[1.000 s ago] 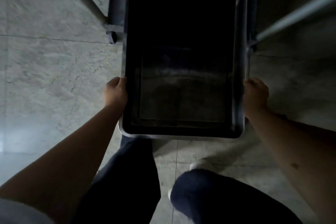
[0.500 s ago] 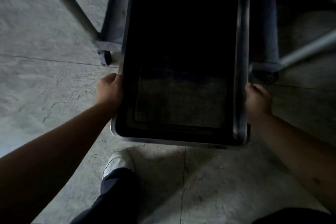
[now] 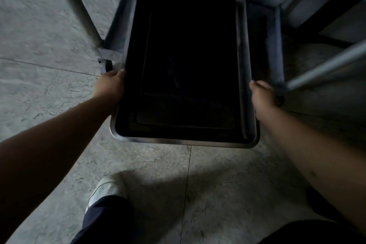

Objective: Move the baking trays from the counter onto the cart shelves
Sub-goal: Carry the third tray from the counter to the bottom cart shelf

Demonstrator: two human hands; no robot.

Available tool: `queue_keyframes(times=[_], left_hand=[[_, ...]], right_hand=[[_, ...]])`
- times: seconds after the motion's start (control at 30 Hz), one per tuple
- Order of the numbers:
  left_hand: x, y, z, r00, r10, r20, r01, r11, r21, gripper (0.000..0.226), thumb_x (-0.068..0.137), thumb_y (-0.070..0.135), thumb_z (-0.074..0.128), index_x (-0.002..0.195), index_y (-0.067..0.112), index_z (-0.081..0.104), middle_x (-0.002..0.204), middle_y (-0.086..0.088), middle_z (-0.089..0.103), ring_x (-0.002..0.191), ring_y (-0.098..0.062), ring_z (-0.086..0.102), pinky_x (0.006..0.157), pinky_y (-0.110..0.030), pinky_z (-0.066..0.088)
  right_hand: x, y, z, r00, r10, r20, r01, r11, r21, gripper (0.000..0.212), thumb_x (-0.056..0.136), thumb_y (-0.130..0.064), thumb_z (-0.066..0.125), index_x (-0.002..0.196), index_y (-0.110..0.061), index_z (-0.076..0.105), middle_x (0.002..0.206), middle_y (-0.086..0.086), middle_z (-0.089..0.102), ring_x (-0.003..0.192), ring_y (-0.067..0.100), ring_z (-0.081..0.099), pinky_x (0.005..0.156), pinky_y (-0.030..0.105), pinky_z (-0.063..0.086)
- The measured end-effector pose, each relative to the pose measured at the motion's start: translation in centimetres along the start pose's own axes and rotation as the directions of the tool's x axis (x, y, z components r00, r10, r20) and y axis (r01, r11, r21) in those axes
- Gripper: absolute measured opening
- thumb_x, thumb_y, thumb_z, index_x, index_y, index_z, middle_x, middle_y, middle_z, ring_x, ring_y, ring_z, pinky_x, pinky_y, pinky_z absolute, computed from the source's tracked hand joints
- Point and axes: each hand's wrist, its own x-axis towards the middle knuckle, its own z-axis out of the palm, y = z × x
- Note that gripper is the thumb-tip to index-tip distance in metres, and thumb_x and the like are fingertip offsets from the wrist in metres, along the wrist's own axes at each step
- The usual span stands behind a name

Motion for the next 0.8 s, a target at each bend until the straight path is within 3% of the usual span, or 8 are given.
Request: queue_keyframes(times=[0.07,0.2,0.3,0.4,0.47,0.53,0.63,0.8], left_hand=[[0.6,0.5,-0.5,0.993,-0.004,0.116,0.023,0.987,-0.156,0.03,0.101,0.027,0.047,0.097,0.006,0.067,0.09,-0.016,0.066,0.087,-0.031,0.065,0.066,-0.033,0.051],[0.9,1.7,-0.5,0.962,-0.146,0.231,0.228,0.894,-0.385,0.023,0.095,0.021,0.048,0.074,0.016,0.054,0.052,0.0,0.052,0.041,-0.013,0.051,0.039,-0.02,0.035],[1.4,2.1,-0.5,0.959,-0.143,0.246,0.239,0.872,-0.426,0.02,0.095,0.019,0.05,0.077,0.014,0.058,0.063,-0.006,0.054,0.051,-0.017,0.055,0.051,-0.03,0.04],[1.9,2.5,-0.7,0.974,-0.069,0.215,0.15,0.911,-0.385,0.02,0.096,0.021,0.05,0.088,0.013,0.066,0.075,-0.006,0.065,0.065,-0.018,0.064,0.056,-0.029,0.049],[2.3,2.9,-0.7,0.981,-0.029,0.192,0.098,0.927,-0.362,0.021,0.097,0.021,0.048,0.086,0.014,0.065,0.077,-0.005,0.067,0.07,-0.019,0.065,0.056,-0.025,0.05],[2.5,3.0,-0.5,0.988,-0.011,0.153,0.043,0.977,-0.207,0.028,0.098,0.026,0.046,0.099,0.007,0.068,0.096,-0.018,0.07,0.089,-0.033,0.066,0.075,-0.037,0.055],[2.3,3.0,-0.3,0.995,-0.025,0.096,0.039,0.989,-0.143,0.033,0.099,0.028,0.048,0.112,0.004,0.066,0.115,-0.028,0.067,0.108,-0.041,0.064,0.097,-0.054,0.051],[1.2,3.3,1.5,0.993,-0.05,0.106,0.08,0.948,-0.309,0.041,0.102,0.024,0.044,0.131,0.0,0.058,0.132,-0.026,0.061,0.114,-0.039,0.062,0.095,-0.045,0.05]], right_hand=[[1.2,-0.9,-0.1,0.999,-0.027,0.032,0.029,0.997,-0.07,0.027,0.096,-0.027,0.056,0.071,-0.016,0.054,0.065,-0.001,0.047,0.063,0.012,0.042,0.057,0.027,0.031],[3.2,-3.0,-1.5,0.989,-0.068,0.131,0.121,0.885,-0.45,0.043,0.098,-0.042,0.044,0.068,-0.012,0.051,0.067,0.004,0.05,0.067,0.022,0.047,0.056,0.03,0.032],[1.6,-2.7,-3.5,0.987,-0.022,0.158,0.112,0.804,-0.584,0.057,0.097,-0.057,0.031,0.081,-0.012,0.063,0.086,0.017,0.06,0.087,0.032,0.06,0.073,0.035,0.042],[-4.8,0.9,-5.4,0.993,0.046,0.112,-0.012,0.958,-0.287,0.072,0.081,-0.075,0.035,0.114,-0.02,0.066,0.112,0.009,0.066,0.104,0.027,0.061,0.087,0.04,0.049],[-8.5,3.2,-6.0,0.978,0.15,0.146,-0.137,0.986,-0.095,0.06,0.075,-0.077,0.046,0.099,-0.025,0.066,0.093,0.001,0.069,0.075,0.02,0.065,0.058,0.031,0.047],[-9.4,4.2,-5.6,0.949,0.224,0.223,-0.245,0.967,0.07,0.037,0.086,-0.057,0.058,0.092,-0.021,0.063,0.073,0.002,0.065,0.05,0.017,0.058,0.042,0.026,0.035],[-9.0,4.1,-5.1,0.915,0.338,0.22,-0.383,0.899,0.212,0.016,0.094,-0.027,0.061,0.086,-0.013,0.057,0.059,0.003,0.049,0.036,0.012,0.042,0.036,0.02,0.027],[-6.3,2.4,-5.9,0.902,0.407,0.14,-0.43,0.872,0.236,0.028,0.086,-0.041,0.071,0.078,-0.018,0.059,0.044,-0.007,0.041,0.033,0.005,0.035,0.034,0.018,0.026]])
